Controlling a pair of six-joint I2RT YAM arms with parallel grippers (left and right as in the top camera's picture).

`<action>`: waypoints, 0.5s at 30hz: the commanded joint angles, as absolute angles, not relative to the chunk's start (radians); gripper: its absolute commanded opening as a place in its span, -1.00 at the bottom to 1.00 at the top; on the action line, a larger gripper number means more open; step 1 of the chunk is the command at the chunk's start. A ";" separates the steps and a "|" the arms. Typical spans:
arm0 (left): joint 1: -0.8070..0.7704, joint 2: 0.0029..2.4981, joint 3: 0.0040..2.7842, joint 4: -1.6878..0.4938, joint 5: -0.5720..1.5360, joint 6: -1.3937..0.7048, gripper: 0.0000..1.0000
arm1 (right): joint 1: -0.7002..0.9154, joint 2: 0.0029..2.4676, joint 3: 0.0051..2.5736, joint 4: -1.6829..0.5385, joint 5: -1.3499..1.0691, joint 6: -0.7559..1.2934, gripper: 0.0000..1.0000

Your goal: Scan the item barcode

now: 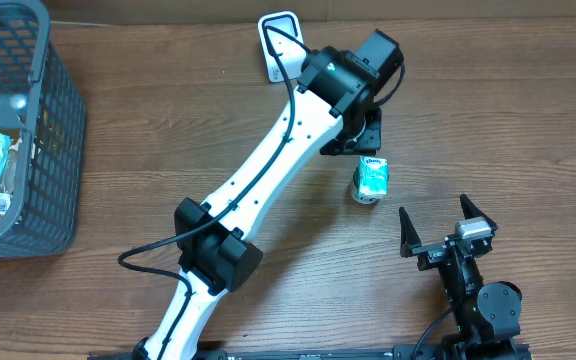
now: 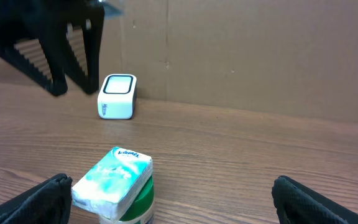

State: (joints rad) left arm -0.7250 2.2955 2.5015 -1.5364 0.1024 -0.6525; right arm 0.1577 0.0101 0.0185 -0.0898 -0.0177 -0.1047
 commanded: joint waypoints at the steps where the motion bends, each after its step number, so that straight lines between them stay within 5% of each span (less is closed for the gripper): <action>1: -0.747 2.304 2.418 -1.506 0.144 -0.659 -0.21 | 0.157 0.003 0.008 -0.084 -0.004 -0.102 1.00; 15: -0.733 2.307 2.246 -1.386 0.237 -0.651 -0.18 | 0.157 0.003 0.008 -0.084 -0.004 -0.102 1.00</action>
